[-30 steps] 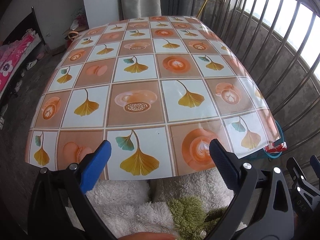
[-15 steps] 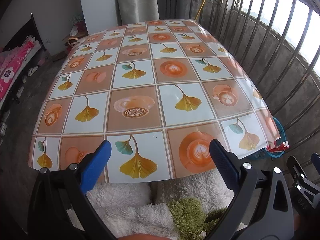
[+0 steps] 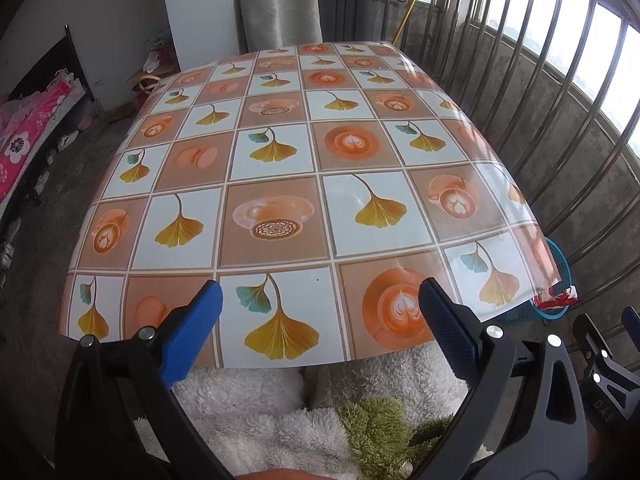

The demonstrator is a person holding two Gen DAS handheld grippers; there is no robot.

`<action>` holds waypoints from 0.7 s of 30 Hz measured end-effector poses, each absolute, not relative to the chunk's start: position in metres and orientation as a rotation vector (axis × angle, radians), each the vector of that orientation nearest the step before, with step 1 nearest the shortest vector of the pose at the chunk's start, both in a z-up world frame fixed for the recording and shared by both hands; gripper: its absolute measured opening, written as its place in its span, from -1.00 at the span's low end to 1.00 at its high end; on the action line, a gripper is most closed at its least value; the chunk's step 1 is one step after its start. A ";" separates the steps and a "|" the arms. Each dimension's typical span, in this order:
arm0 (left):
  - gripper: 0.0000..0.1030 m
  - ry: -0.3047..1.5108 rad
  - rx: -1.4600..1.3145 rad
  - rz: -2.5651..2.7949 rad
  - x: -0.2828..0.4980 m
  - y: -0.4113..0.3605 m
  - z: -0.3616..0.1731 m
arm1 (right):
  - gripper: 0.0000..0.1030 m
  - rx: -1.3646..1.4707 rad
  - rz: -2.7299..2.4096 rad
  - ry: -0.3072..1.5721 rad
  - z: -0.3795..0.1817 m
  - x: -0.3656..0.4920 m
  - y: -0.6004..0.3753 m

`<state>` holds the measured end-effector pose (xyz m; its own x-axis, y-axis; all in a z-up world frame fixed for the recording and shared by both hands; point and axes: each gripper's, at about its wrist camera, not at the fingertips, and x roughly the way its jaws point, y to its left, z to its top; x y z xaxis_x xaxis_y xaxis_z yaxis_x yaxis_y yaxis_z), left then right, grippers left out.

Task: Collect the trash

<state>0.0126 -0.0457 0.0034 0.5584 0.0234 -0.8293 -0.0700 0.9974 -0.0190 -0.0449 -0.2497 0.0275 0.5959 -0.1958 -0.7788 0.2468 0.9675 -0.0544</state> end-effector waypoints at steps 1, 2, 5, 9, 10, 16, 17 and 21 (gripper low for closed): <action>0.83 0.977 -0.052 0.056 0.013 -0.046 0.003 | 0.87 0.061 -0.257 0.896 0.028 -0.045 -0.249; 0.83 0.978 -0.053 0.057 0.013 -0.045 0.003 | 0.87 0.061 -0.257 0.896 0.028 -0.045 -0.249; 0.83 0.978 -0.054 0.057 0.013 -0.045 0.003 | 0.87 0.061 -0.256 0.896 0.028 -0.045 -0.249; 0.83 0.978 -0.052 0.058 0.013 -0.045 0.003 | 0.87 0.061 -0.257 0.895 0.028 -0.045 -0.248; 0.83 0.979 -0.053 0.057 0.013 -0.045 0.003 | 0.87 0.061 -0.258 0.896 0.028 -0.045 -0.249; 0.83 0.978 -0.051 0.058 0.013 -0.046 0.003 | 0.87 0.064 -0.257 0.897 0.028 -0.044 -0.248; 0.83 0.978 -0.051 0.058 0.013 -0.046 0.003 | 0.87 0.064 -0.257 0.896 0.028 -0.045 -0.248; 0.83 0.979 -0.051 0.059 0.013 -0.045 0.003 | 0.87 0.064 -0.257 0.896 0.028 -0.044 -0.248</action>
<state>0.0131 -0.0455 0.0033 0.5568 0.0267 -0.8302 -0.0729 0.9972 -0.0168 -0.0444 -0.2483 0.0280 0.5962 -0.1946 -0.7789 0.2476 0.9675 -0.0522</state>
